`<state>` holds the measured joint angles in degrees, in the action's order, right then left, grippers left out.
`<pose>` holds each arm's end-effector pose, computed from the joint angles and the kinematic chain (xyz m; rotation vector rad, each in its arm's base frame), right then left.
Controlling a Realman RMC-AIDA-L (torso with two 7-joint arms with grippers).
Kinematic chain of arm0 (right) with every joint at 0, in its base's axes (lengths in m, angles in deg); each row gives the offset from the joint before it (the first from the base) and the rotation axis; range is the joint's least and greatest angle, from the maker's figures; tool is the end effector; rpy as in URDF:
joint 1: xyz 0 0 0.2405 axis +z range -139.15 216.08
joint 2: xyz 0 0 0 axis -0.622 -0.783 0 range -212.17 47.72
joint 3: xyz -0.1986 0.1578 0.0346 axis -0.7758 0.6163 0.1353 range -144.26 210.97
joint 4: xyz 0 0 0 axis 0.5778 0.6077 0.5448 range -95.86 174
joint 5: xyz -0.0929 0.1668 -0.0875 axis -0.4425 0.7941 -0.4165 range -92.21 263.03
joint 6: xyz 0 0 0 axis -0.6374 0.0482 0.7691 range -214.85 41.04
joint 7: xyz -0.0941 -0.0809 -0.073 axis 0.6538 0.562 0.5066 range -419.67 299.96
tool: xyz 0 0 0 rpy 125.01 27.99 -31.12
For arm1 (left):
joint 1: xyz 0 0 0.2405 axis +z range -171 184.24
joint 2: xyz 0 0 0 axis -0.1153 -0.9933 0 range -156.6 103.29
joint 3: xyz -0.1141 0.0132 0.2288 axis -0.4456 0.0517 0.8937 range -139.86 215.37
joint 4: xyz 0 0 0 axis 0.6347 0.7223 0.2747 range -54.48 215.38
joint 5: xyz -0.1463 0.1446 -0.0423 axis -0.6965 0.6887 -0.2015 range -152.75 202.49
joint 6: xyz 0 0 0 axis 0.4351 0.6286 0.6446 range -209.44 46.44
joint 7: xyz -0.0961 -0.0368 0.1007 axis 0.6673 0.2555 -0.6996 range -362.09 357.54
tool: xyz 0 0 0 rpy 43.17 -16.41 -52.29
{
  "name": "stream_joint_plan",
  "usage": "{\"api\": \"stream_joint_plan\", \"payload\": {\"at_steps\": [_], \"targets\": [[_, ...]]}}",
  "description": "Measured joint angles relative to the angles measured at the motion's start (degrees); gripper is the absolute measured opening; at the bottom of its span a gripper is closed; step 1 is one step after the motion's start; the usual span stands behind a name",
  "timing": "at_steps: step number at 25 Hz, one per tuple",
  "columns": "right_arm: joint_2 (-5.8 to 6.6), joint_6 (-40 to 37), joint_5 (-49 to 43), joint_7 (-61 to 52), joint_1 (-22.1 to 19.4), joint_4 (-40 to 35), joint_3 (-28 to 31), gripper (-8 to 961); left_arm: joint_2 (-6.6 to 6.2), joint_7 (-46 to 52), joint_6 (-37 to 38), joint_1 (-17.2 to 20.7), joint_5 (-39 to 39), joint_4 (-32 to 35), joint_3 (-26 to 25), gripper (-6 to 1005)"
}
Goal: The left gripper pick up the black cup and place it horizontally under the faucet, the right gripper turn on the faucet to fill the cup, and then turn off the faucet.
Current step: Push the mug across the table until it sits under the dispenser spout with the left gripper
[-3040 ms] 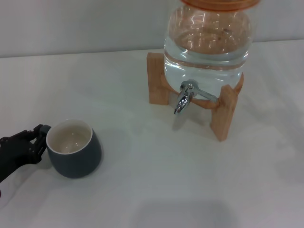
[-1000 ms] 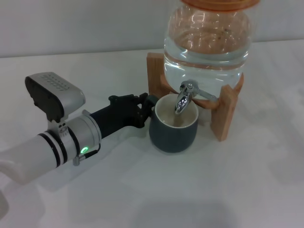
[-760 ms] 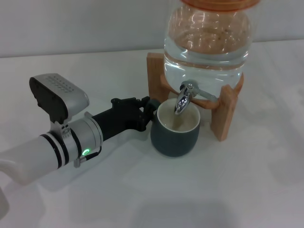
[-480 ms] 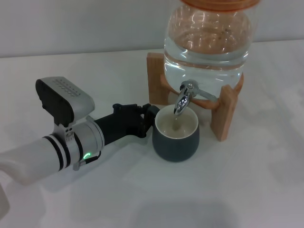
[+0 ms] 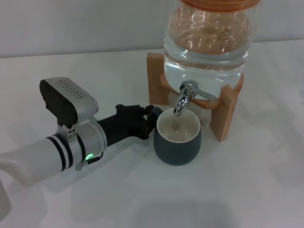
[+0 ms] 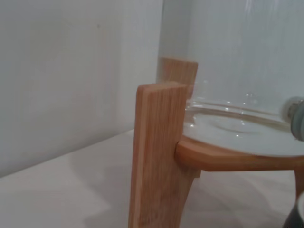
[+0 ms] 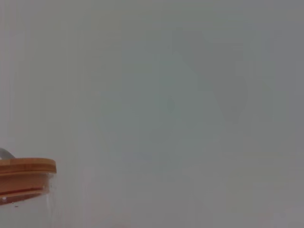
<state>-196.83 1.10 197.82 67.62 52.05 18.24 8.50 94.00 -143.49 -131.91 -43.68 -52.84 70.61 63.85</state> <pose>0.3699 0.2689 0.1129 -1.5908 0.5441 1.0545 -0.2149 0.3596 -0.1384 -2.5337 -0.5839 -0.5740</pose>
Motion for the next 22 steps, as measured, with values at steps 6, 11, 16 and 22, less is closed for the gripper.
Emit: {"api": "stream_joint_plan", "payload": {"at_steps": [6, 11, 16, 22], "targets": [[0.00, 0.2, 0.0, 0.0, 0.0, 0.0, 0.2, 797, -0.28, 0.0, -1.7, 0.5, -0.2, 0.0, -0.1, 152], [0.00, 0.2, 0.0, 0.0, 0.0, -0.1, 0.3, 797, -0.35, 0.3, -1.5, 0.5, -0.3, 0.0, -0.1, 355], [0.00, 0.2, 0.0, 0.0, -0.2, -0.4, 0.5, 797, -0.44, 0.3, -2.1, 1.1, -0.2, 0.1, -0.1, 541], [0.13, 0.2, 0.0, -0.1, -0.5, -0.4, 0.5, 797, -0.85, 0.4, -5.3, 3.4, 0.8, 0.7, 0.4, 582]]}}
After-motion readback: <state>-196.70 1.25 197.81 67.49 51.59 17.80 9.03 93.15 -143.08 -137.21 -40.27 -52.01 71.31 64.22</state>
